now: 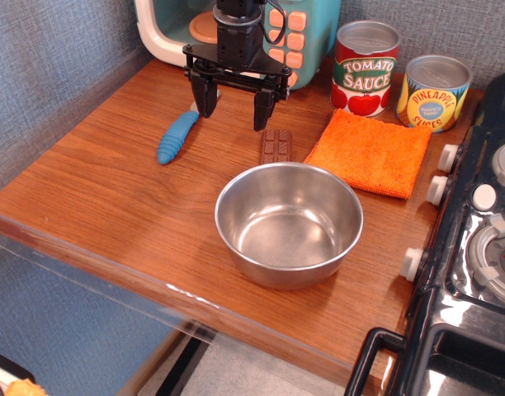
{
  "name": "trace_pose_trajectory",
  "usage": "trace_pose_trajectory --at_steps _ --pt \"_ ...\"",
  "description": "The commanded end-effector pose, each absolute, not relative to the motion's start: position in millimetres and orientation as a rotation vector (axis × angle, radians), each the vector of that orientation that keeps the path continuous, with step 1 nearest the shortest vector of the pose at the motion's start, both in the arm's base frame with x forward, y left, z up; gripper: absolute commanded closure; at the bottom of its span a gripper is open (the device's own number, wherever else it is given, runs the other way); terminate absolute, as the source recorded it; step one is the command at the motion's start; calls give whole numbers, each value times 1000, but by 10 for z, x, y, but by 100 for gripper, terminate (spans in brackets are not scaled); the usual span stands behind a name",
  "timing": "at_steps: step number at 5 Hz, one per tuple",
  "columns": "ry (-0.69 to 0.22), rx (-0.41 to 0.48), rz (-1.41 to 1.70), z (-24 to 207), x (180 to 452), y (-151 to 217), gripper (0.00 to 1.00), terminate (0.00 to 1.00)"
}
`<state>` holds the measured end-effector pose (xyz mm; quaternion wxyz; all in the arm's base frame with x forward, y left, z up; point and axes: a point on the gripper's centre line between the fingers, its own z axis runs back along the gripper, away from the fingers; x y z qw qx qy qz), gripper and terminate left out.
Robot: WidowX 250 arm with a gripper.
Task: Move the silver pot to the edge of the table in front of the microwave.
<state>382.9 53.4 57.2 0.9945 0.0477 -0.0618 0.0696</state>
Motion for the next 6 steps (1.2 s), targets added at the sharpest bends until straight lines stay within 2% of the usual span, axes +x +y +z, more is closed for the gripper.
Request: trace_pose_trajectory --at_steps 1,3,4,5,6 --pt "-124 96 139 572 3829 534 0 0" --pt "-282 86 142 1182 3832 418 0 0" --pt "-326 69 79 1346 3663 234 0 0" --pt "-293 55 15 1262 3422 68 0 0" --pt "-226 51 9 1063 3136 62 0 0"
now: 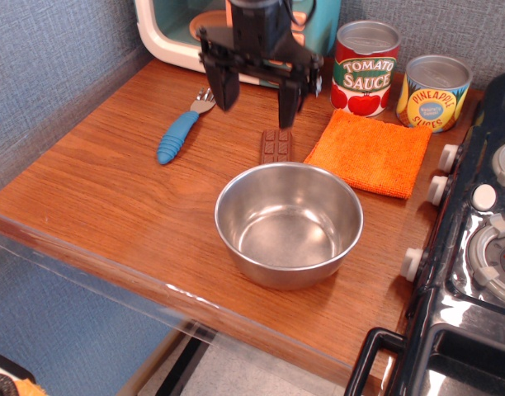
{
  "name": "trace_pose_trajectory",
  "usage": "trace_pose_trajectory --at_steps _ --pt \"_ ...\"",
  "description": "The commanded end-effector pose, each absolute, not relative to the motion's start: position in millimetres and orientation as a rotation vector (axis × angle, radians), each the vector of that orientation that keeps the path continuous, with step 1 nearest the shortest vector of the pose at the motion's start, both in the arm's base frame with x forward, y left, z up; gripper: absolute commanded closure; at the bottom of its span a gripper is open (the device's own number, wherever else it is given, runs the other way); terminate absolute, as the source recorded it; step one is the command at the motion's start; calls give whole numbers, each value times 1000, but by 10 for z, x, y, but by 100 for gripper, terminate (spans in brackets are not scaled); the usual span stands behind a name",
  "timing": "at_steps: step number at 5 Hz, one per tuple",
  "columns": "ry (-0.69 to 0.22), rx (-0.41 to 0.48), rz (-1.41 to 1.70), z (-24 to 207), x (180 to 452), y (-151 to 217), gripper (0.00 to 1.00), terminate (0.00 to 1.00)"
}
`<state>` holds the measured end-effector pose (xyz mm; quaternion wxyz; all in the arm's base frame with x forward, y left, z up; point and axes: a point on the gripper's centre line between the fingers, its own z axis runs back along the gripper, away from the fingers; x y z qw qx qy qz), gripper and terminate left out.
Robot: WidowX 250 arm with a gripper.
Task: Move the silver pot to the edge of the table in front of the microwave.
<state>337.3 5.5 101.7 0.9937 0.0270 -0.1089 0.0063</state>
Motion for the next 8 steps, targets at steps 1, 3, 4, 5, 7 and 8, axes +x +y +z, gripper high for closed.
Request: trace_pose_trajectory --at_steps 1,3,4,5,7,8 --pt "-175 89 7 891 2953 117 0 0" --pt "-101 118 11 614 2844 148 0 0" --pt "-58 126 27 413 2849 121 0 0" --pt "-18 135 34 280 2892 113 0 0" --pt "-27 110 25 282 2933 108 100 0" --pt "-35 104 21 308 2925 104 100 0"
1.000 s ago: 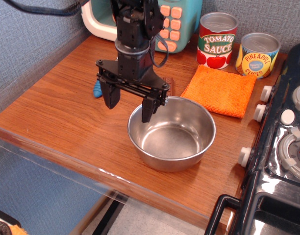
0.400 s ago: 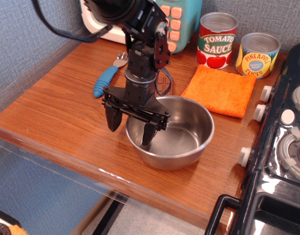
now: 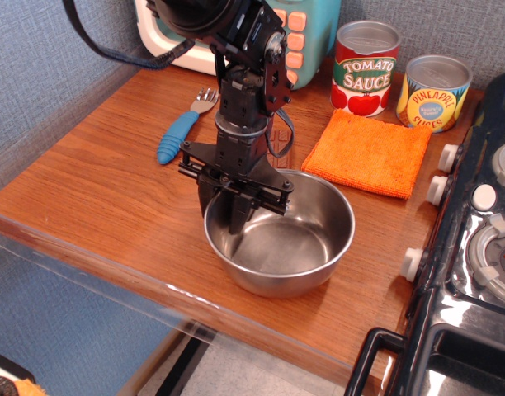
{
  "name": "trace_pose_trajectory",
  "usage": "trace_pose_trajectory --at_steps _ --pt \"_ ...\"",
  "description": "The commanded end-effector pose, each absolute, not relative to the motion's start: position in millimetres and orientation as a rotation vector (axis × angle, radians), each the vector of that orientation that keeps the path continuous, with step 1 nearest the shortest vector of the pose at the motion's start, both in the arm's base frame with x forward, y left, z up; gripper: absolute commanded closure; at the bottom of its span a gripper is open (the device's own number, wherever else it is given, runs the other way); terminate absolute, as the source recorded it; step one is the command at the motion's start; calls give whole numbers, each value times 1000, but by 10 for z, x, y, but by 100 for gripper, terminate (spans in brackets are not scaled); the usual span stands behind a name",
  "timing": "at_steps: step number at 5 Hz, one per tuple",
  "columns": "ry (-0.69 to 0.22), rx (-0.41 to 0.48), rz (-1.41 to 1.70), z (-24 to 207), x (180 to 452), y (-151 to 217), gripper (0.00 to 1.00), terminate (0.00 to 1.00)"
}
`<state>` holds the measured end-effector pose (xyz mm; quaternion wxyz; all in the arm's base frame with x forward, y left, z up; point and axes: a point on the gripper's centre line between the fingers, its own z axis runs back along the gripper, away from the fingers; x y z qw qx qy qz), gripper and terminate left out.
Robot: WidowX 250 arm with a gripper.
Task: Move the silver pot to the edge of the table in front of the microwave.
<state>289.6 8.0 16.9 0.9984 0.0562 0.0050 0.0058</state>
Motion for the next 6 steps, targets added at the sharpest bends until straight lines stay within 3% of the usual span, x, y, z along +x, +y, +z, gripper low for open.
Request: trace_pose_trajectory --at_steps 1,2,3,4,5,6 --pt "-46 96 17 343 2913 91 100 0" --pt "-103 70 -20 466 2909 11 100 0" --pt "-178 16 -45 729 2952 -34 100 0" --pt "-190 -2 18 1058 2963 204 100 0" --pt "-215 -24 146 1143 2918 631 100 0" --pt "-181 14 269 1054 2820 1119 100 0"
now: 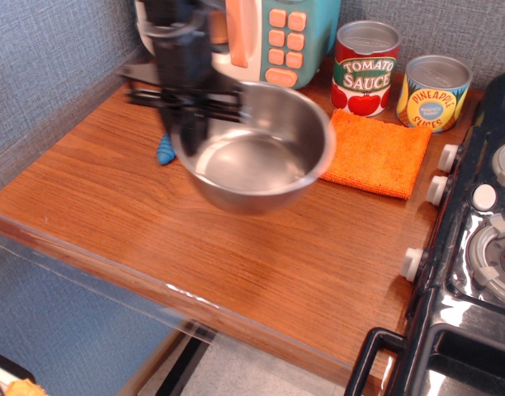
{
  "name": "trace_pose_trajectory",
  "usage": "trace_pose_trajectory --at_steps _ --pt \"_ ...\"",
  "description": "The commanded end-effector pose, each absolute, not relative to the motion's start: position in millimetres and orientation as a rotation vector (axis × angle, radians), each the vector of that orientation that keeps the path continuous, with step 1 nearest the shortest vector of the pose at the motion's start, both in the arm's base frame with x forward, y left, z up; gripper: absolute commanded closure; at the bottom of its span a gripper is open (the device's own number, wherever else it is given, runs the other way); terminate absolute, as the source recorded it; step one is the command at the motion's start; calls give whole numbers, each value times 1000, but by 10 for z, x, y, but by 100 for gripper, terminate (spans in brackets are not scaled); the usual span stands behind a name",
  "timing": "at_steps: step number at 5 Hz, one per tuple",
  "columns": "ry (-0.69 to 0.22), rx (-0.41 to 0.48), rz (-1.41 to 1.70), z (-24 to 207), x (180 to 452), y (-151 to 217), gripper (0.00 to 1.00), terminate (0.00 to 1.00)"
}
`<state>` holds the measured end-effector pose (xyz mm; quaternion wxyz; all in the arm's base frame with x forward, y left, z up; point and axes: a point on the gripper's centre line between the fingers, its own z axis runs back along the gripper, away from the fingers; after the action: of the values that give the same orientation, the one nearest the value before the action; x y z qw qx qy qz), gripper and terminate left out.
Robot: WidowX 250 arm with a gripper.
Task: Move the silver pot to the edge of the table in front of the microwave.
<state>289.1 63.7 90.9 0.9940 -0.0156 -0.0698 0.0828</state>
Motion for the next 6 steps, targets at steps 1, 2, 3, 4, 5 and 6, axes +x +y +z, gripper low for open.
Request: trace_pose_trajectory --at_steps 1,2,3,4,5,6 --pt "-115 79 353 936 2615 1604 100 0" --pt "-57 115 395 822 2449 1862 100 0" --pt "6 140 462 674 2485 1975 100 0" --pt "55 160 479 531 2560 2035 100 0" --pt "52 169 485 535 2583 2087 100 0" --pt "45 179 486 581 2559 2118 0 0"
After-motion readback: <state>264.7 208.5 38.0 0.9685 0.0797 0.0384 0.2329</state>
